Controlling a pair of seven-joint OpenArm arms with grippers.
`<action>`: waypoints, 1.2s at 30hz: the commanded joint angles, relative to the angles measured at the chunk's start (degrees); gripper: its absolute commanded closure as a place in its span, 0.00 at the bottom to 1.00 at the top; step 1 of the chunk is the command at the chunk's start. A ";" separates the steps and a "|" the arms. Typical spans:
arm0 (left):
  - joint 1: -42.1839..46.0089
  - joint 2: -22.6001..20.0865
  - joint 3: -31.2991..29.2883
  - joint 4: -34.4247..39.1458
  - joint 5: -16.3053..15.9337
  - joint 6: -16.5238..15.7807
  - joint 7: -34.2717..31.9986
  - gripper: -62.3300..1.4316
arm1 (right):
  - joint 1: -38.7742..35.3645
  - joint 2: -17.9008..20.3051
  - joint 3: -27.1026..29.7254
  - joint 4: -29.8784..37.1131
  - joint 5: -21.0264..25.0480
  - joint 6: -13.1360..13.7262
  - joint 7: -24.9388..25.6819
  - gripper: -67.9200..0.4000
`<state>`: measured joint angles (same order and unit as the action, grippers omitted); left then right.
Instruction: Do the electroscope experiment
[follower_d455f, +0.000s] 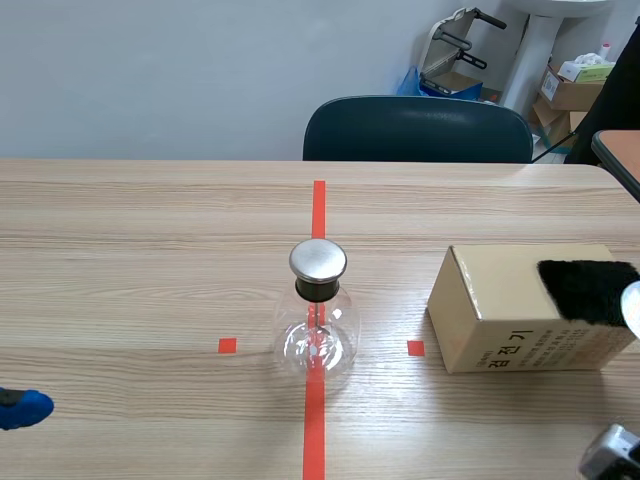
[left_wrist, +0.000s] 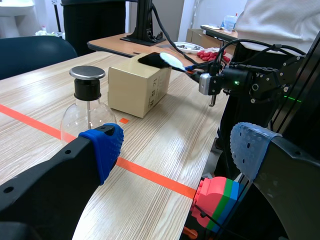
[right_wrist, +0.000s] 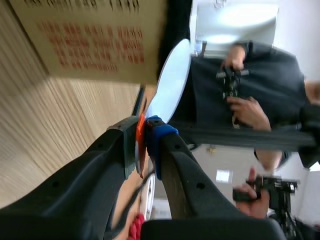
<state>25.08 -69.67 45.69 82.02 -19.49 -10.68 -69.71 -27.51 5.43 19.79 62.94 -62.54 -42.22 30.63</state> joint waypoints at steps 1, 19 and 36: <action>-0.02 0.09 -0.28 1.36 0.04 -0.17 -1.16 0.25 | -0.11 0.76 0.17 0.09 -0.31 -2.32 2.91 0.97; -0.02 0.09 -0.28 1.36 0.04 -0.17 -0.94 0.25 | -0.11 0.76 0.17 0.09 -0.31 -2.34 8.20 0.97; -0.02 0.09 -0.28 1.33 0.04 -0.17 -0.79 0.25 | -0.09 0.76 0.15 0.09 -0.28 -2.34 7.65 0.97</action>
<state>25.08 -69.69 45.69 82.02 -19.49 -10.68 -69.49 -27.51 5.45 19.81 62.94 -62.54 -42.19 36.03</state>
